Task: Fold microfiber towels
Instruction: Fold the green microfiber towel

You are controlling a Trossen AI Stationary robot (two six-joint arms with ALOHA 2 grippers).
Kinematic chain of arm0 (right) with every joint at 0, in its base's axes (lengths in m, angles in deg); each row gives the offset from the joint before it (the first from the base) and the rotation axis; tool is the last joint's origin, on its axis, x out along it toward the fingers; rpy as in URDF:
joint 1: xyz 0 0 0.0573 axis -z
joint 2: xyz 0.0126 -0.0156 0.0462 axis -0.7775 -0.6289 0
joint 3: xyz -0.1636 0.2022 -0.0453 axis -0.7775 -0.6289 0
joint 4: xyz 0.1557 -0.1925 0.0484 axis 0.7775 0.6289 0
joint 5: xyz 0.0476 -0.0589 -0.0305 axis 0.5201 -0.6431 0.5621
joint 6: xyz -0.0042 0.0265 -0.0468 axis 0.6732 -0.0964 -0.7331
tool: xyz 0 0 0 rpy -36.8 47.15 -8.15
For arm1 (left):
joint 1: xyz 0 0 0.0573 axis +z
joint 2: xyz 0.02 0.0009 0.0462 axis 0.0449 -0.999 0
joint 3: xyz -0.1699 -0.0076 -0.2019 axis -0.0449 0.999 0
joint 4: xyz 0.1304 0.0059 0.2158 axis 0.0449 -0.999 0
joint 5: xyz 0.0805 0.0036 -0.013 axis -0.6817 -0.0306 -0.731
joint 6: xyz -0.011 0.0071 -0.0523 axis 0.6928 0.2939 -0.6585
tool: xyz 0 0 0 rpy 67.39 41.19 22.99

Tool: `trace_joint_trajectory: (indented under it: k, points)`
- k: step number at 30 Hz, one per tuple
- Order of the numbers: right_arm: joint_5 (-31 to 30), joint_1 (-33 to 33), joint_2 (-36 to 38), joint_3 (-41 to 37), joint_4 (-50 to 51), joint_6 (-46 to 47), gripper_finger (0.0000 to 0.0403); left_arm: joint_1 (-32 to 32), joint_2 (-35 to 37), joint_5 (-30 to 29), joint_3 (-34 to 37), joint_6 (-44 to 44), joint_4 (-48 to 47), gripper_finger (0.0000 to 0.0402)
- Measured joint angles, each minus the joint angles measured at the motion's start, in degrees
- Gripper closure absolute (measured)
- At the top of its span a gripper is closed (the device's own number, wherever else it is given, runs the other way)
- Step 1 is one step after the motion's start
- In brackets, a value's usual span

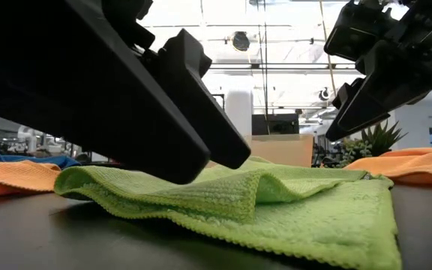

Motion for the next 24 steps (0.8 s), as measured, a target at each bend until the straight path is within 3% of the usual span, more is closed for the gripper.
trace_joint_trajectory:
  k: [9, 24]
  points:
    - [1.62, -0.02, 0.0, 0.0, 0.76, -0.44, 0.0245, -0.23, 0.02, -0.04, 0.02, -0.07, 2.55, 0.0183]
    - [2.84, -0.02, -0.11, 0.0, 13.11, -0.23, 0.0245, 0.16, 0.02, -0.27, 0.07, 0.02, 2.31, 0.0183]
